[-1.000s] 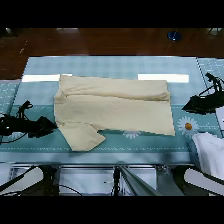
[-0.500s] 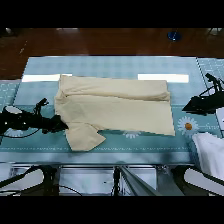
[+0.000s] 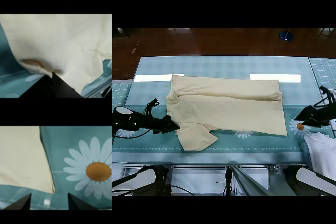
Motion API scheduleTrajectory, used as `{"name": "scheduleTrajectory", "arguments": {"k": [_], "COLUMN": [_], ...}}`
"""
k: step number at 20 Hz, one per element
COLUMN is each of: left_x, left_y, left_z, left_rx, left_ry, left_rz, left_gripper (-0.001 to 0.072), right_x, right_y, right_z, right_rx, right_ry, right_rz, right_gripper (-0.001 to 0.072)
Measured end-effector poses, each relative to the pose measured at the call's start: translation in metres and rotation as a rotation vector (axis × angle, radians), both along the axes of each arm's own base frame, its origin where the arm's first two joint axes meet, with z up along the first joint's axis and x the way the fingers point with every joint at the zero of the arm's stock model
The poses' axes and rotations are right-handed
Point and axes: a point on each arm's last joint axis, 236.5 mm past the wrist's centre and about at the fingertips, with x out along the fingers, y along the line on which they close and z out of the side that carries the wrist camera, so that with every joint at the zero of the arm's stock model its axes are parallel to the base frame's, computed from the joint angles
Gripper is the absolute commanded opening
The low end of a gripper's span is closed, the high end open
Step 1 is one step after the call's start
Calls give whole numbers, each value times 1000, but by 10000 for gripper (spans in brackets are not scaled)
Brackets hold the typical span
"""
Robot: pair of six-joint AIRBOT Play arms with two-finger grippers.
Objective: Fold the shirts.
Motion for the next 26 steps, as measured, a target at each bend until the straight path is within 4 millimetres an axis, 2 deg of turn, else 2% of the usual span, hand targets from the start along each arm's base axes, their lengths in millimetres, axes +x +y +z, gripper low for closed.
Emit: {"name": "scheduleTrajectory", "arguments": {"k": [2, 5, 8, 11, 12, 13, 16, 19, 21, 23, 24, 26], "left_x": [0, 0, 0, 0, 0, 0, 0, 1, 4, 15, 25, 44], "left_y": [1, 2, 2, 2, 2, 2, 2, 3, 5, 14, 20, 17], "left_z": [0, 0, 0, 0, 0, 0, 0, 1, 3, 10, 17, 53], "left_rx": [1, 1, 1, 1, 1, 1, 1, 2, 11, 49, 76, 46], "left_ry": [-3, -5, -6, -7, -7, -9, -15, -22, -37, -86, -127, -218], "left_rz": [-3, -4, -6, -7, -7, -9, -17, -24, -33, -53, -60, -63], "left_gripper": [33, 33, 33, 33, 33, 33, 33, 33, 32, 32, 32, 32], "right_x": [-19, -38, -44, -40, -37, -34, -21, -10, 0, 17, 27, 46], "right_y": [11, 28, 38, 45, 48, 51, 55, 66, 69, 72, 71, 66], "right_z": [-14, -30, -38, -45, -48, -50, -60, -62, -57, -35, -18, 21], "right_rx": [49, 113, 147, 151, 143, 138, 82, 61, 40, 36, 25, -14], "right_ry": [50, 89, 98, 81, 71, 63, 26, -4, -57, -149, -209, -339], "right_rz": [-12, -31, -54, -72, -74, -74, -69, -53, -47, -46, -41, -21], "right_gripper": [539, 538, 530, 529, 490, 396, 27, 14, 14, 13, 13, 13]}}
